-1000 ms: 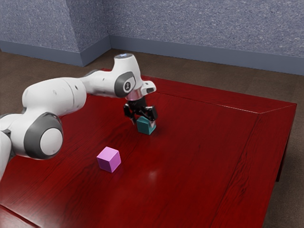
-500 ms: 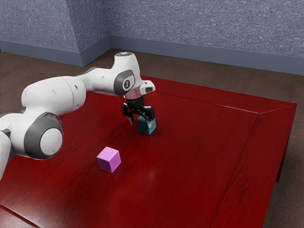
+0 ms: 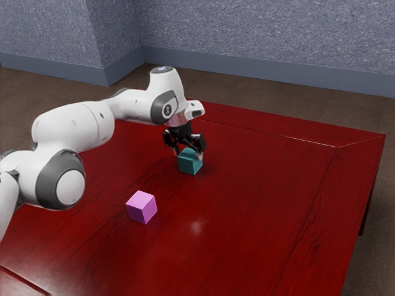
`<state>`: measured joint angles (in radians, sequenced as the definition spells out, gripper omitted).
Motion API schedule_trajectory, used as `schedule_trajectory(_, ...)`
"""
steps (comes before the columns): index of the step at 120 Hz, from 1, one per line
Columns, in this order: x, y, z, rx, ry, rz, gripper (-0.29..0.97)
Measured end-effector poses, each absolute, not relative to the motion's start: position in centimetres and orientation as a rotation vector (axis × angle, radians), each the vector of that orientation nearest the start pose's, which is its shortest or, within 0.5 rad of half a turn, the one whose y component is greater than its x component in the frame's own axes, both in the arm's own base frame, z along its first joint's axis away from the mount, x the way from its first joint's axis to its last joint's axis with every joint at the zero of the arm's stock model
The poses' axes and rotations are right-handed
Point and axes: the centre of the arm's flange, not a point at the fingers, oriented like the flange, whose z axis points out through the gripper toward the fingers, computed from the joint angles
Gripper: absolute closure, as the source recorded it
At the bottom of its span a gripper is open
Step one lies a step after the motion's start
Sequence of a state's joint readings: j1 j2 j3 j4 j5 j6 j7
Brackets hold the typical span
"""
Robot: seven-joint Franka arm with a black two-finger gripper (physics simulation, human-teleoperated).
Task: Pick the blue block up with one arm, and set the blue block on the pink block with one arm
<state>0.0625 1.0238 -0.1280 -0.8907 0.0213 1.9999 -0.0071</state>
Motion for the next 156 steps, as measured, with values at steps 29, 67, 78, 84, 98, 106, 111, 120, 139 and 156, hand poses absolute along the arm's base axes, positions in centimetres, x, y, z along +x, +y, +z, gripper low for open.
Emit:
schedule_trajectory(29,79.4,-0.9,25.6,-3.227,0.015,-0.093,0.08)
schedule_trajectory(67,79.5,-0.8,26.6,-3.206,0.028,-0.115,0.34)
schedule_trajectory(78,78.8,-0.9,28.8,-3.190,0.036,-0.121,0.33)
schedule_trajectory(84,77.7,-1.0,30.6,-3.177,0.042,-0.104,0.32)
schedule_trajectory(98,73.3,-2.2,34.5,-3.141,0.056,-0.036,0.31)
schedule_trajectory(106,71.2,-1.2,35.1,-3.141,0.021,0.005,0.32)
schedule_trajectory(111,69.5,-0.4,34.8,-3.147,-0.010,0.040,0.31)
schedule_trajectory(120,66.9,0.0,34.4,-3.154,-0.040,0.080,0.31)
schedule_trajectory(139,64.0,-0.3,33.9,-3.159,-0.061,0.108,0.32)
schedule_trajectory(156,61.8,-0.2,34.3,-3.157,-0.083,0.113,0.31)
